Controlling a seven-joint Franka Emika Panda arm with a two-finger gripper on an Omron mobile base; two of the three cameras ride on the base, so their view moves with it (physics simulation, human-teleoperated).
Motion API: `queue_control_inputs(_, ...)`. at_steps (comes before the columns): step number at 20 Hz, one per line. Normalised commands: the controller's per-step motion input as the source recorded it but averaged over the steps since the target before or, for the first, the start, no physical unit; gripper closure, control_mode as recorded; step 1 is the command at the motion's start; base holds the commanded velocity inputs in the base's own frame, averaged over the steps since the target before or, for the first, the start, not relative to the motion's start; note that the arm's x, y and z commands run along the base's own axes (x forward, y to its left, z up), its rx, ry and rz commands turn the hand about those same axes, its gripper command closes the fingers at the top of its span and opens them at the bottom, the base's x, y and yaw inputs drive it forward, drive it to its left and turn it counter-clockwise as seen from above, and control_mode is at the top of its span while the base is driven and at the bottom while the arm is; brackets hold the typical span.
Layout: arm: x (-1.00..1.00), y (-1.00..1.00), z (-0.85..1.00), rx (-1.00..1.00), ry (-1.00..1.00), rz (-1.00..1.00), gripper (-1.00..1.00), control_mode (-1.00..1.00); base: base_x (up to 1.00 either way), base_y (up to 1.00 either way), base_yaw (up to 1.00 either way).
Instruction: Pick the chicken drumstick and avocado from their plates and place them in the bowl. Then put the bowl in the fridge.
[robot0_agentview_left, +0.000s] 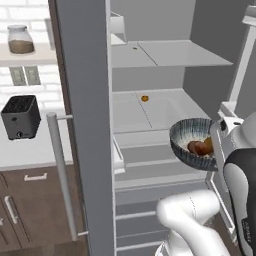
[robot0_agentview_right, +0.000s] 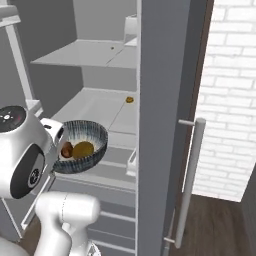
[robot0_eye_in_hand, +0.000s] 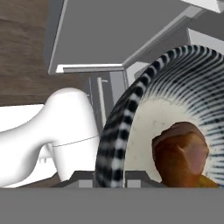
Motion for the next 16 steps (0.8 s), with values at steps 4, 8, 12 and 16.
queue_control_inputs(4,0.00,0.00,0.00,0.00,0.00,0.00,1.00,1.00,0.69,0.00,0.00)
queue_control_inputs(8,0.00,0.00,0.00,0.00,0.00,0.00,1.00,1.00,0.68,0.00,0.00)
queue_control_inputs(12,0.00,0.00,0.00,0.00,0.00,0.00,1.00,1.00,0.36,0.00,0.02)
queue_control_inputs(16,0.00,0.00,0.00,0.00,0.00,0.00,1.00,1.00,0.01,0.00,0.00)
